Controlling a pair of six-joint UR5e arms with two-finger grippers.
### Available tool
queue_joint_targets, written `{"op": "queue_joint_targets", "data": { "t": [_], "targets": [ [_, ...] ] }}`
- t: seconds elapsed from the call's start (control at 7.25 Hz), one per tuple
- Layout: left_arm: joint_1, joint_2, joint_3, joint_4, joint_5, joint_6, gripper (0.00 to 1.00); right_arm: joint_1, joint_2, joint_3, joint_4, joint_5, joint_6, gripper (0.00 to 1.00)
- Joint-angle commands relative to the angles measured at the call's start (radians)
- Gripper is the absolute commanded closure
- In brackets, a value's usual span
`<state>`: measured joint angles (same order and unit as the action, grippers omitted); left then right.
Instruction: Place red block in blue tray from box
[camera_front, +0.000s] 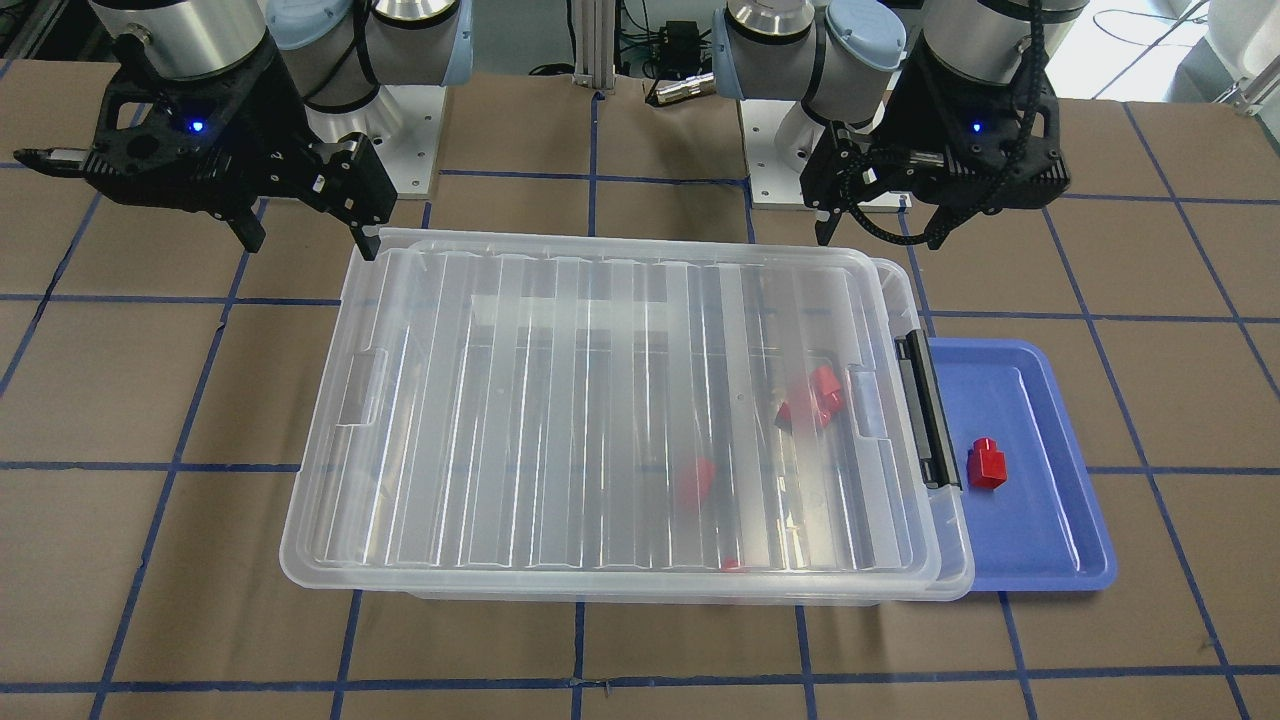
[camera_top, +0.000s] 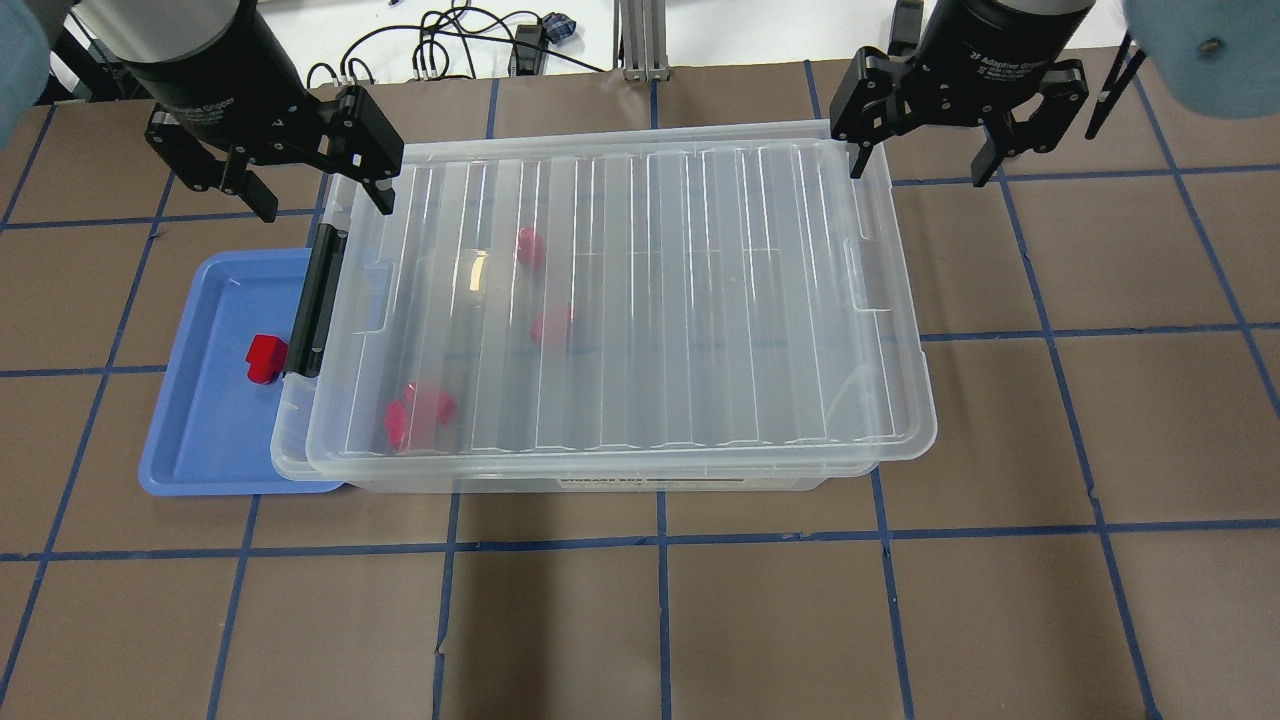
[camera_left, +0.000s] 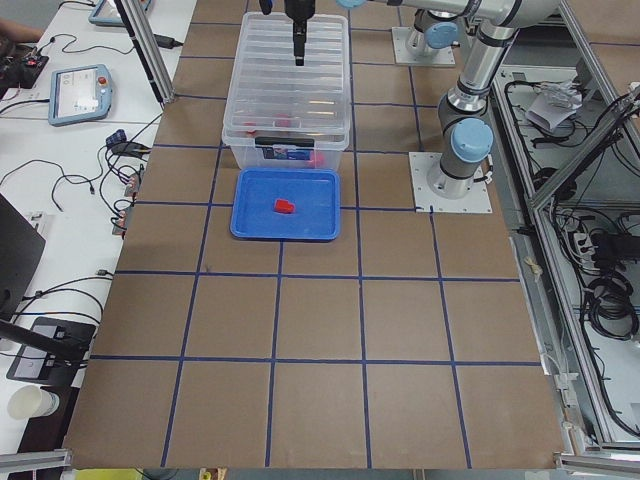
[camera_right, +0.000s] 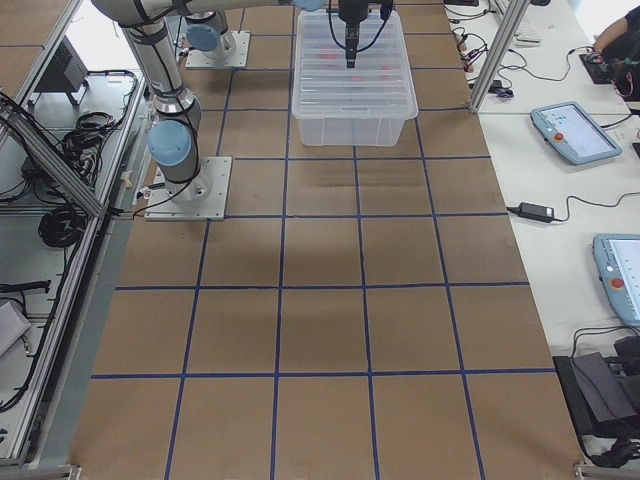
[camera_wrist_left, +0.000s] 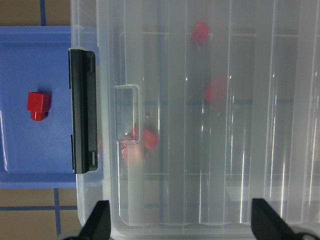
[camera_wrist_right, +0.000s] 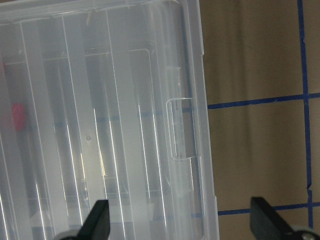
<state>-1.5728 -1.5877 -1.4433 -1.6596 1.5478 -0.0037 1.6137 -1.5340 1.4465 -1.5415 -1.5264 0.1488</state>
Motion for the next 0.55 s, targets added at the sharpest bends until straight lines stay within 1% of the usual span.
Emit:
{"op": "queue_joint_targets", "data": {
  "t": [0.0, 0.41],
  "targets": [
    [0.01, 0.0, 0.003, 0.006, -0.005, 0.001, 0.0, 0.0, 0.0, 0.0, -0.002, 0.0, 0.0, 0.0],
    [0.008, 0.001, -0.005, 0.006, -0.002, 0.001, 0.0, 0.0, 0.002, 0.002, -0.002, 0.0, 0.0, 0.0]
  ]
}}
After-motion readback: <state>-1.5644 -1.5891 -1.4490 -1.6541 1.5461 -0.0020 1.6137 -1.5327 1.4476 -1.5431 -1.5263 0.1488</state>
